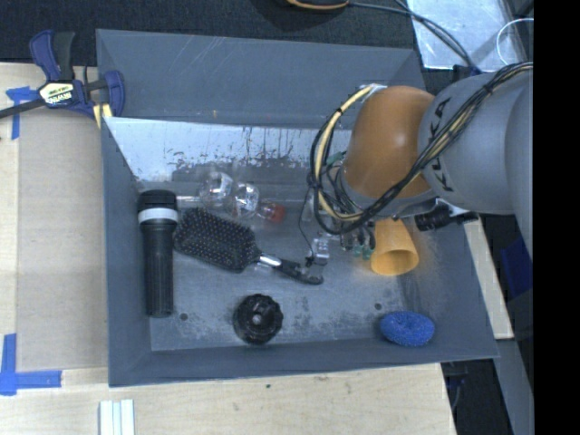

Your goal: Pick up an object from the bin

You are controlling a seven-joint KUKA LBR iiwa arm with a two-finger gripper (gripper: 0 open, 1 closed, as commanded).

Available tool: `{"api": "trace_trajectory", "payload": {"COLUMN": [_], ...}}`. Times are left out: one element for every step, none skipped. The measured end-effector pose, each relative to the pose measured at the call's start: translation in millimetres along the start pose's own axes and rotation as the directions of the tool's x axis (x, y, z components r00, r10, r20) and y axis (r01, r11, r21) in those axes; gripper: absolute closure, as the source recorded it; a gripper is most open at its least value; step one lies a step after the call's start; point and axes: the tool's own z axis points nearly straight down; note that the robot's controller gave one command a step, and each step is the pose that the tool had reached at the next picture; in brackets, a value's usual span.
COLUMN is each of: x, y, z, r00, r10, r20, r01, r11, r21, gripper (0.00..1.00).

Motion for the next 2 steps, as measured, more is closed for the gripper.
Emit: {"api": "trace_trajectory", "payload": {"x": [22.9,21.5], "y": [6.1,104.4], "z": [43.9,43.5], "r00": [0.985,0.998], "r10": [-0.172,0.063], "r20": [-0.014,0.000], "r01": [0.172,-0.063], "r11": [0.985,0.998], "r21": [-0.002,0.000], "gripper": [0.00,0.00]}}
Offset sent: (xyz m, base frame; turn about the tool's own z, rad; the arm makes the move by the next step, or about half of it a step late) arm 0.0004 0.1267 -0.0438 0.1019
